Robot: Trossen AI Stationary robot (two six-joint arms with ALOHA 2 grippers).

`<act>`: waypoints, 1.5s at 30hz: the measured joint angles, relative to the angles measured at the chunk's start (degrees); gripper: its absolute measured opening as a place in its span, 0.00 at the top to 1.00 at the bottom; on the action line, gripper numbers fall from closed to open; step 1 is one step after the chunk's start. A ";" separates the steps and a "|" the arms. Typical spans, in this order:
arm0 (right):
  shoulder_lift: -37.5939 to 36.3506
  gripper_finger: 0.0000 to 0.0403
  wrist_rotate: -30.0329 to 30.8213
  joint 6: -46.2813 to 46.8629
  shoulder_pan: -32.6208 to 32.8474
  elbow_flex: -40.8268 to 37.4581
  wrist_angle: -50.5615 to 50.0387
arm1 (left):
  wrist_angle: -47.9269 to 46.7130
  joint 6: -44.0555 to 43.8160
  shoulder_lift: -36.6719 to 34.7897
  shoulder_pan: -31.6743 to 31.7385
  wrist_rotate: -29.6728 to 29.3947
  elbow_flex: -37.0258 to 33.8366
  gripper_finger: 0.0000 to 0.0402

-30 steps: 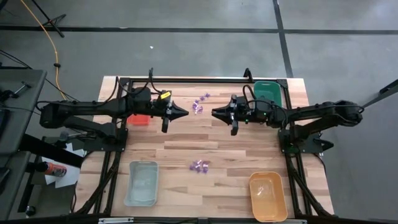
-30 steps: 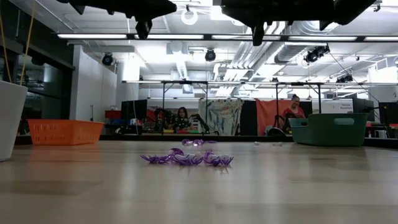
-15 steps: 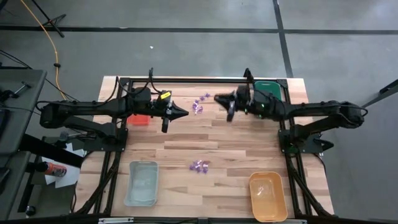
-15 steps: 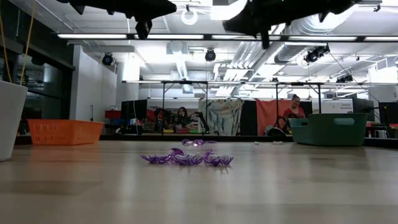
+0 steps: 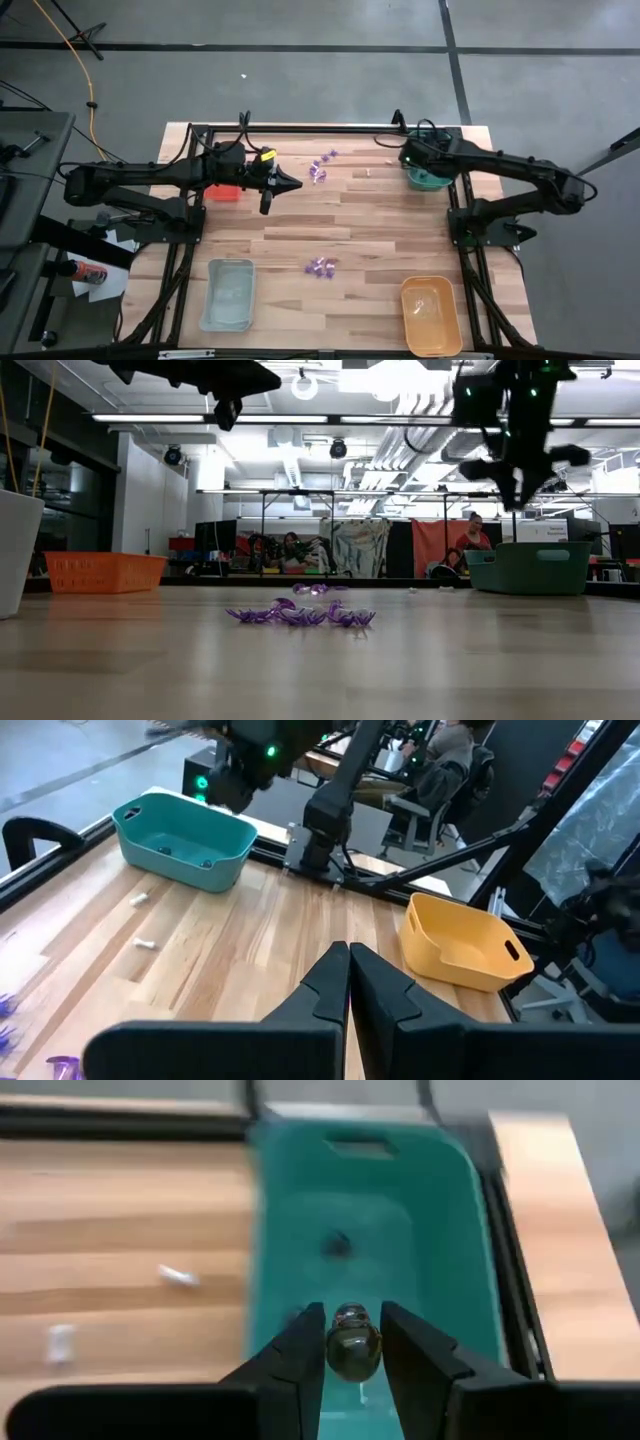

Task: Sort Halloween decoration
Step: Put the black skull toy into the green bin, then put the white bone toy into the orange bin

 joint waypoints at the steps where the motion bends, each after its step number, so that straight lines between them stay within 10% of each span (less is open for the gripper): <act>1: -0.18 0.76 -1.21 0.59 -1.13 -1.45 0.53 | 0.03 0.00 0.00 0.00 0.00 0.00 1.00; 25: 1.31 0.75 -23.09 -10.75 -17.16 -1.77 27.21 | 0.29 -0.02 0.00 0.44 -0.02 0.00 1.00; 30: 10.77 0.75 -32.96 -21.88 -19.55 8.23 16.78 | 0.28 -0.02 0.00 0.44 -0.05 0.00 1.00; 45: 45.05 0.75 -36.84 -58.02 -19.17 37.26 -8.72 | 0.28 -2.61 0.00 0.44 -0.11 0.00 1.00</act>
